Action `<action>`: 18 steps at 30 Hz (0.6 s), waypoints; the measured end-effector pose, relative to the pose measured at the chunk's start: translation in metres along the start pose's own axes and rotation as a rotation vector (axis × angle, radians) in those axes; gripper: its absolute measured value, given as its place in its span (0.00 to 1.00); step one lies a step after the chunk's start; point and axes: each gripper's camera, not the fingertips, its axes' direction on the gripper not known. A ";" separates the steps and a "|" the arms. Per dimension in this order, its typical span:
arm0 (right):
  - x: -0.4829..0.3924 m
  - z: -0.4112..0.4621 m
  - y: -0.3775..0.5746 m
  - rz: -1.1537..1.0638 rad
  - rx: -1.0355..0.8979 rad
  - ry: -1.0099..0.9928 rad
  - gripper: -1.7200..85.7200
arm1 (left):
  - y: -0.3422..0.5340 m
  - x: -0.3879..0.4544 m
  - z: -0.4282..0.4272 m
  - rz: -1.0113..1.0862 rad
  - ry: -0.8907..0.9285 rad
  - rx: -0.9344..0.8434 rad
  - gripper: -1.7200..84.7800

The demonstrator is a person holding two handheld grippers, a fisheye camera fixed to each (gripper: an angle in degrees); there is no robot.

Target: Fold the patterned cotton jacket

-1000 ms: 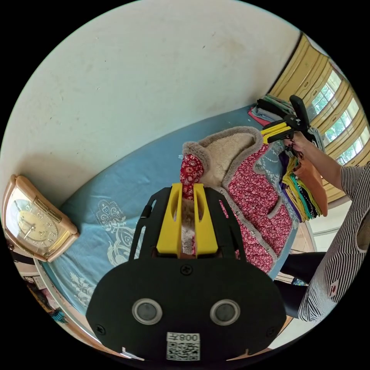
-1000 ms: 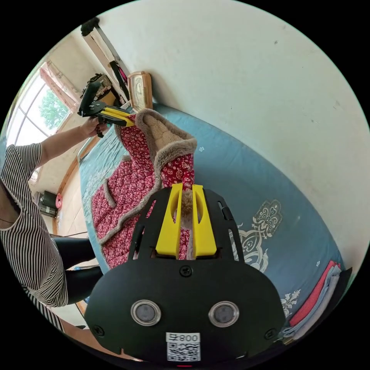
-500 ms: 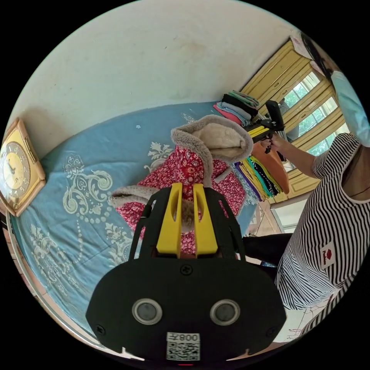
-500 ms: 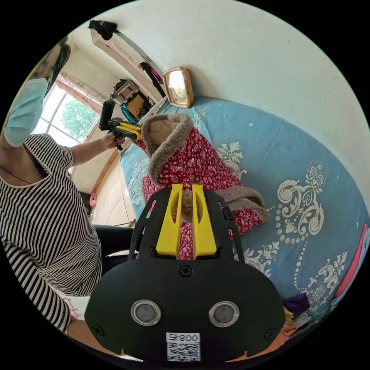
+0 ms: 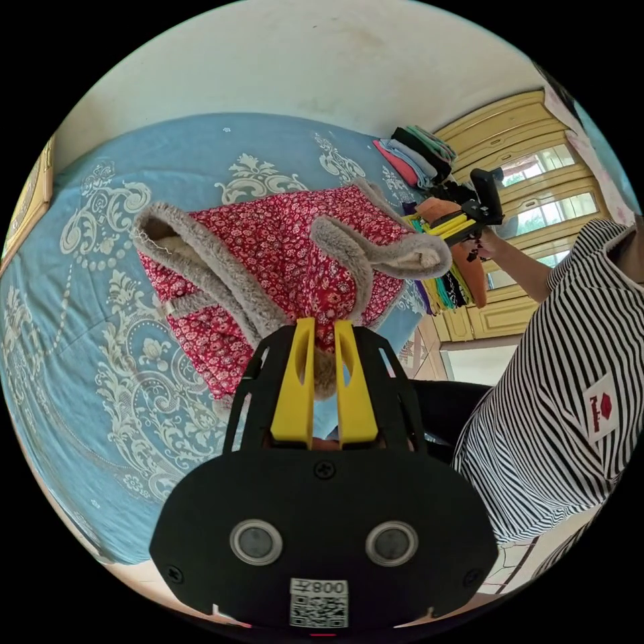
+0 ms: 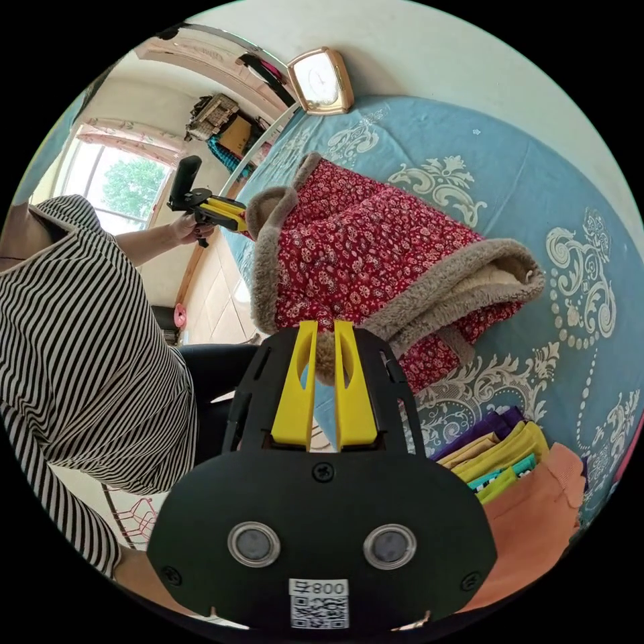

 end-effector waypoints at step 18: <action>0.034 0.158 0.087 0.093 -0.169 0.025 0.08 | 0.136 -0.021 0.081 -0.045 -0.023 -0.194 0.09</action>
